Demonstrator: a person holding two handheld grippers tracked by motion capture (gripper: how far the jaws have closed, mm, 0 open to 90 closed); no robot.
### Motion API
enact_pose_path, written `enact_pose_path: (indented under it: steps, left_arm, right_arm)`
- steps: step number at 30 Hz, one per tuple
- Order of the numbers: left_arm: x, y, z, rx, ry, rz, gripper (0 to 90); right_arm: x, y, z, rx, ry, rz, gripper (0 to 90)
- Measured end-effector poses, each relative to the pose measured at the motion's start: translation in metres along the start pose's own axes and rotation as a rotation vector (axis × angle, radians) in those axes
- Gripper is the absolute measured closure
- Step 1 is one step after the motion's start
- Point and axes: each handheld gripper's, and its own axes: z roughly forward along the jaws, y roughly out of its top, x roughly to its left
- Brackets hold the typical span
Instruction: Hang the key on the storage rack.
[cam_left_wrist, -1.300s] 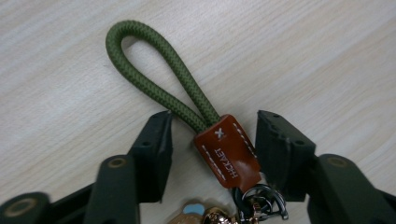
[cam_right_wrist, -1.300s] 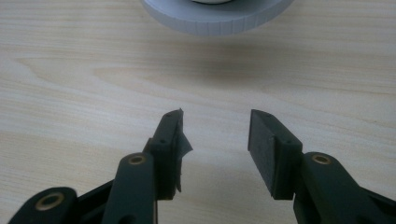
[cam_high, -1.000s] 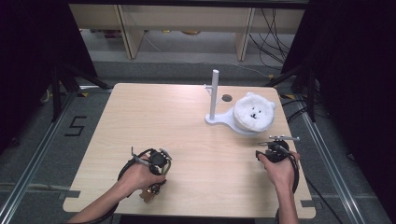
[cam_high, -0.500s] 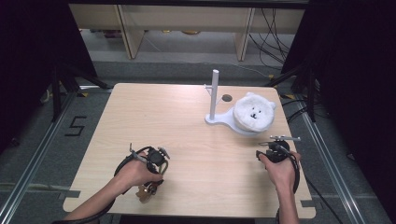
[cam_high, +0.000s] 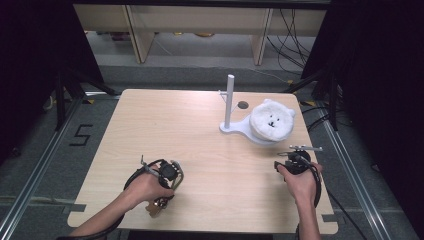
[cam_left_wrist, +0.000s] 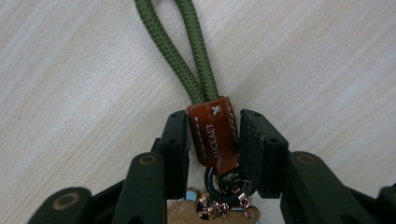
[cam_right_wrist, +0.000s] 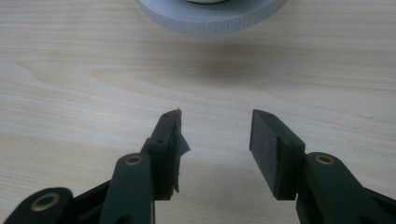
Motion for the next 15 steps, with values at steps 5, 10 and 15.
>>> enact_pose_path:
  steps: [5,10,15]
  left_arm:
    - [0.0025,0.0003,0.0008,0.022,-0.003,-0.010,61.9]
    - [0.0040,-0.0003,0.0030,0.038,-0.016,-0.014,58.9]
    - [0.0047,-0.0004,0.0020,0.048,-0.013,0.011,63.0]
  right_arm:
    - [0.0028,0.0003,0.0009,-0.001,0.017,0.033,54.8]
    - [0.0008,0.0001,0.0010,0.004,-0.003,0.016,54.7]
    - [0.0014,0.0000,0.0006,-0.004,0.012,0.028,54.4]
